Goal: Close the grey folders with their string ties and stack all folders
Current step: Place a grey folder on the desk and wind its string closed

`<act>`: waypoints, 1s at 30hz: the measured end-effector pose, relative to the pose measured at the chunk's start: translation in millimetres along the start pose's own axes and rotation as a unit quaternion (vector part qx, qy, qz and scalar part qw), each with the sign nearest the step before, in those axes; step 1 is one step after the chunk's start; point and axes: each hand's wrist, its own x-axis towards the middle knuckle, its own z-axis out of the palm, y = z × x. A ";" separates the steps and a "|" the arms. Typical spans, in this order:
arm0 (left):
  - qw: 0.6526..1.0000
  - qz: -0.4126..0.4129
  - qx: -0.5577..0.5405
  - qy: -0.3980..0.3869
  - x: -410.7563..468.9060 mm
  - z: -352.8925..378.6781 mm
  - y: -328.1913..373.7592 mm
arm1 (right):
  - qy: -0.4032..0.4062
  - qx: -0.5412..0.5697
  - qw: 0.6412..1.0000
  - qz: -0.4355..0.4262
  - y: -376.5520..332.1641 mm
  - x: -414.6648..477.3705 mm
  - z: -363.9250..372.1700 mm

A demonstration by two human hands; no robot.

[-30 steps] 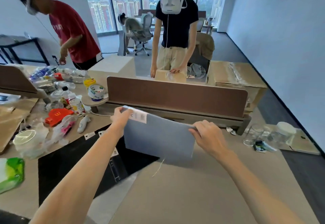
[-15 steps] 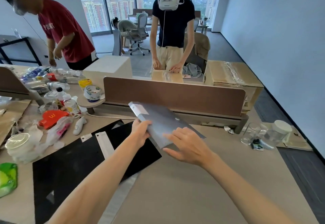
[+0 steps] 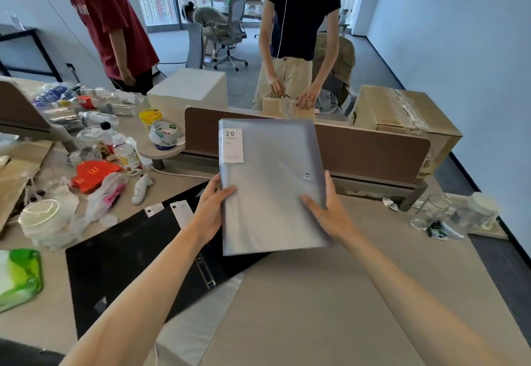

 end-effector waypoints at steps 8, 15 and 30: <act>0.974 -0.027 0.217 0.059 24.6 -40.1 -22.9 | 0.033 0.027 0.995 0.090 7.3 13.4 48.7; 0.904 -0.092 0.417 -0.022 19.6 -88.5 -117.6 | -0.038 0.018 0.979 0.200 108.7 -10.5 93.7; 0.526 0.042 0.818 -0.230 -29.9 -41.7 -195.5 | -0.210 -0.199 0.945 0.155 177.0 -30.7 19.7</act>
